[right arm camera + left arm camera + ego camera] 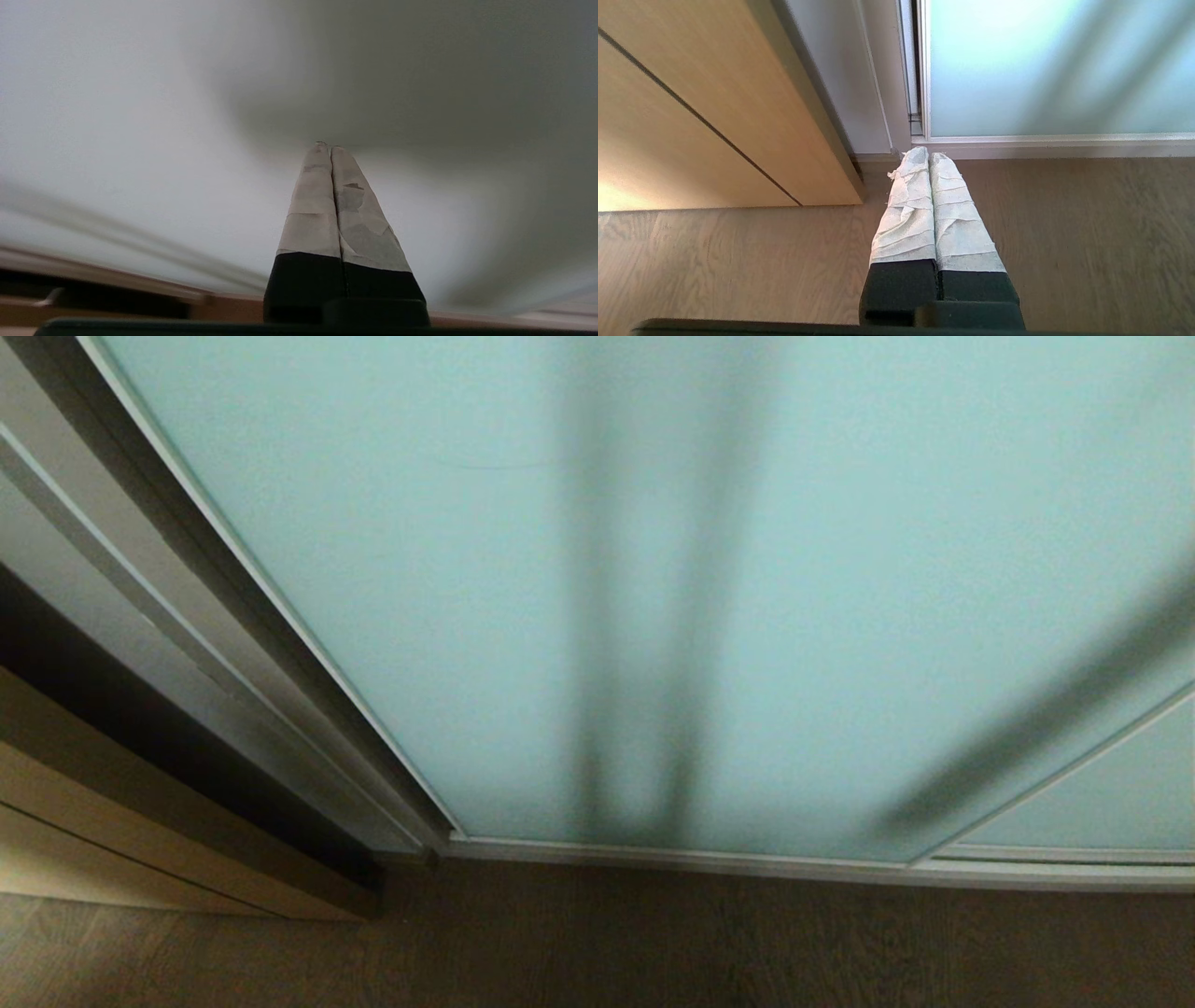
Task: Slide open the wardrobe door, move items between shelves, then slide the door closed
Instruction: Open the door
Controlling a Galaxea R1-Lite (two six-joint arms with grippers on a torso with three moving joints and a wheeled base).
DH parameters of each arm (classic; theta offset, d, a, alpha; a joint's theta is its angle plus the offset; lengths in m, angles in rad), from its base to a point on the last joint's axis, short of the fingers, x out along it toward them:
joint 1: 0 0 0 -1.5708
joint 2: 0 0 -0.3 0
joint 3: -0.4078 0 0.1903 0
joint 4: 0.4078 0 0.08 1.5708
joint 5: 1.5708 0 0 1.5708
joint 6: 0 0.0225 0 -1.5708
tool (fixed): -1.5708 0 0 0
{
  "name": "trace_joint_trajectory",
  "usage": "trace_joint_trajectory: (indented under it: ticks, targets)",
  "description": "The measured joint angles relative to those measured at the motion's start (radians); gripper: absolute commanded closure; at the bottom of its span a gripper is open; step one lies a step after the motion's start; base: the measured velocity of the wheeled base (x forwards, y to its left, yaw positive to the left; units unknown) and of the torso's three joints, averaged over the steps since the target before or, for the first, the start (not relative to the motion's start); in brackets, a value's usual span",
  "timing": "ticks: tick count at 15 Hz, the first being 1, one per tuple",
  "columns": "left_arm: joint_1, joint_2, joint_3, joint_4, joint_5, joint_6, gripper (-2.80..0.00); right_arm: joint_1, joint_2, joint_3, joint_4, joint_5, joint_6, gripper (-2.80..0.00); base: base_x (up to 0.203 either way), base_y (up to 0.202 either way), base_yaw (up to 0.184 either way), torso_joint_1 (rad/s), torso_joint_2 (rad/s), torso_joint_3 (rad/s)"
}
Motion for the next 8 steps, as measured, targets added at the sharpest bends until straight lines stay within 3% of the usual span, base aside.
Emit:
trace_joint_trajectory:
  ticks: [4, 6, 8]
  targets:
    - [0.000, 0.000, 0.000, 0.000, 0.000, 0.000, 0.00, 0.029, -0.117, -0.026, 0.046, 0.120, -0.063, 0.00, 0.000, 0.000, 0.000, 0.000, 0.00, 0.000]
    - [0.000, 0.000, 0.000, 0.000, -0.001, 0.000, 0.00, -0.035, -0.199, -0.007, 0.129, 0.157, -0.141, 0.00, 0.000, 0.000, 0.000, 0.000, 0.00, 0.000]
    - [0.000, 0.000, 0.000, 0.000, 0.000, 0.000, 0.00, -0.096, -0.299, 0.101, 0.222, 0.193, -0.246, 0.00, 0.000, 0.000, 0.000, 0.000, 0.00, 0.000]
